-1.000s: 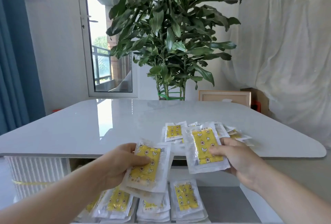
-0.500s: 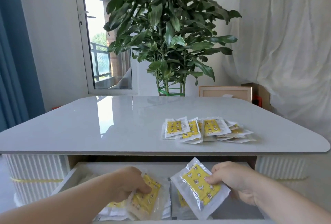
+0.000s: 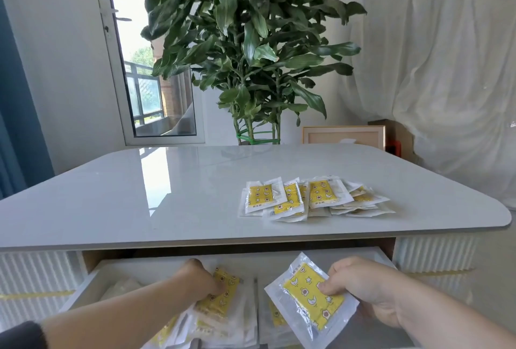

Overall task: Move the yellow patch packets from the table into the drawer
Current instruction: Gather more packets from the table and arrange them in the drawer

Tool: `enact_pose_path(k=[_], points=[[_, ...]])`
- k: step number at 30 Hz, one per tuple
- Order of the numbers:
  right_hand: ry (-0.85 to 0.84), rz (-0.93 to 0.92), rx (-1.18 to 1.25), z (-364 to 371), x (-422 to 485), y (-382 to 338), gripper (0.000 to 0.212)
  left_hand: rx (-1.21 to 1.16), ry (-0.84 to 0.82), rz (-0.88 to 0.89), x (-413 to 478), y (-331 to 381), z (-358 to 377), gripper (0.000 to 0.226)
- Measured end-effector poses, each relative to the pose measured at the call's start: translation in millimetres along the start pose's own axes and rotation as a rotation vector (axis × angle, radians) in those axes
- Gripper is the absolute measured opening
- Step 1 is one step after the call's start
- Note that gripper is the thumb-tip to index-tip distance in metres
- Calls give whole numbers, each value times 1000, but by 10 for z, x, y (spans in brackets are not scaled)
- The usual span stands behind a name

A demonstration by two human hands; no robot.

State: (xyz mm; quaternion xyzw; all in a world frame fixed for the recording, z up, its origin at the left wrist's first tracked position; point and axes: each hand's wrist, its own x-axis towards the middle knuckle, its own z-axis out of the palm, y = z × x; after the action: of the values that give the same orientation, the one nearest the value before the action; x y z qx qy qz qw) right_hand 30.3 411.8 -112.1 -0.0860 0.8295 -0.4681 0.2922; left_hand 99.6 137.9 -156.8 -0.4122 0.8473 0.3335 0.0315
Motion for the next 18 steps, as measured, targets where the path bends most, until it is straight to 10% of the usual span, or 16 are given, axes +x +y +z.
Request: enact_pose_path(k=[11, 18], points=[[20, 103, -7, 28, 75, 28, 13, 67, -146, 133, -241, 72, -103, 26], [-21, 144, -8, 58, 91, 20, 10, -346, -302, 104, -164, -35, -450, 19]])
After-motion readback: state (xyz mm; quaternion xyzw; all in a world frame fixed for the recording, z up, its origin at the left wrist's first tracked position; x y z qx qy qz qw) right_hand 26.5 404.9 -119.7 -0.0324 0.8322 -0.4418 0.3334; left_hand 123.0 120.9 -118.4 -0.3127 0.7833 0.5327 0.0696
